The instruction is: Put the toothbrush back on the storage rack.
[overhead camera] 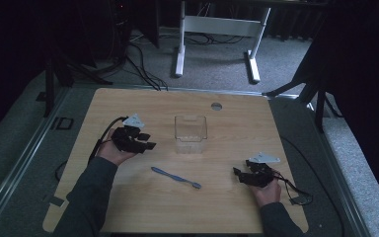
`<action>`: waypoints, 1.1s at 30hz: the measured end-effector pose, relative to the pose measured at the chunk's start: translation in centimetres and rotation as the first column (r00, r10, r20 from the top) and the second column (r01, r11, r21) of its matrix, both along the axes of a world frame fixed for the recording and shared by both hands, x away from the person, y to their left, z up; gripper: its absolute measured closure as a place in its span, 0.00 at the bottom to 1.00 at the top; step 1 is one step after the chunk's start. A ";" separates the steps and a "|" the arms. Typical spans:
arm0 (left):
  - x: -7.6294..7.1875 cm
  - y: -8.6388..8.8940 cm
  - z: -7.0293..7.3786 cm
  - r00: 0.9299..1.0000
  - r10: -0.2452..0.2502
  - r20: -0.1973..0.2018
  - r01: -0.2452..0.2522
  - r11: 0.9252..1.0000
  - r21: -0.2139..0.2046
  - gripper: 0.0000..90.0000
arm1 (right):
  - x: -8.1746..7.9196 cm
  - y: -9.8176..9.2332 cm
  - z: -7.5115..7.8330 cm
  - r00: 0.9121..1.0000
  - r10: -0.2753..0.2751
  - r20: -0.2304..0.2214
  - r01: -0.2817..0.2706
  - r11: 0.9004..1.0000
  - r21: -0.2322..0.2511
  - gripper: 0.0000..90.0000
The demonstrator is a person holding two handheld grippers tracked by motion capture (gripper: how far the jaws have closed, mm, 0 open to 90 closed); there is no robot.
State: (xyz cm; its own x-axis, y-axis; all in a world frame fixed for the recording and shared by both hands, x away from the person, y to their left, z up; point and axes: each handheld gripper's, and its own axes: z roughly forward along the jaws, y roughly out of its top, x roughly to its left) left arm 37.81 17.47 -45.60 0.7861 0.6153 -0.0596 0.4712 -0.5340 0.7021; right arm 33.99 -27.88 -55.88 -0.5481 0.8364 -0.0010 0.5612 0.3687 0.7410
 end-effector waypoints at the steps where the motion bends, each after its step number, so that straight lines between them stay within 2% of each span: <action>1: 0.0 -0.1 0.0 1.000 -0.004 -0.002 0.004 1.000 0.004 0.61 | 0.0 0.0 0.0 1.000 0.000 0.000 0.000 1.000 0.000 0.38; 10: 0.3 -0.6 0.4 1.000 -0.028 -0.002 0.028 0.999 0.025 0.62 | 0.0 0.0 0.0 1.000 0.000 0.000 0.000 1.000 0.000 0.38; 20: 0.3 -0.8 0.4 0.999 -0.053 -0.009 0.053 0.998 0.018 0.64 | 0.0 0.0 0.0 1.000 -0.001 0.000 0.001 1.000 0.000 0.38; 26: 0.4 -1.3 0.3 0.996 -0.087 -0.031 0.089 0.995 0.047 0.65 | 0.0 0.0 0.0 1.000 0.000 0.001 0.000 1.000 -0.001 0.38; 33: 0.5 -2.1 0.6 0.992 -0.127 -0.024 0.129 0.988 0.084 0.65 | 0.0 0.0 0.0 1.000 0.000 0.001 0.000 1.000 -0.001 0.38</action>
State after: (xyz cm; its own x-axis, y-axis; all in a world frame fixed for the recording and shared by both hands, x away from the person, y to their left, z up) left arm 38.31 15.42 -44.95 0.8578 0.5133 -0.0263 0.4077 -0.6483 0.6430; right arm 33.99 -27.87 -55.89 -0.5478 0.8366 -0.0022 0.5608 0.3691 0.7411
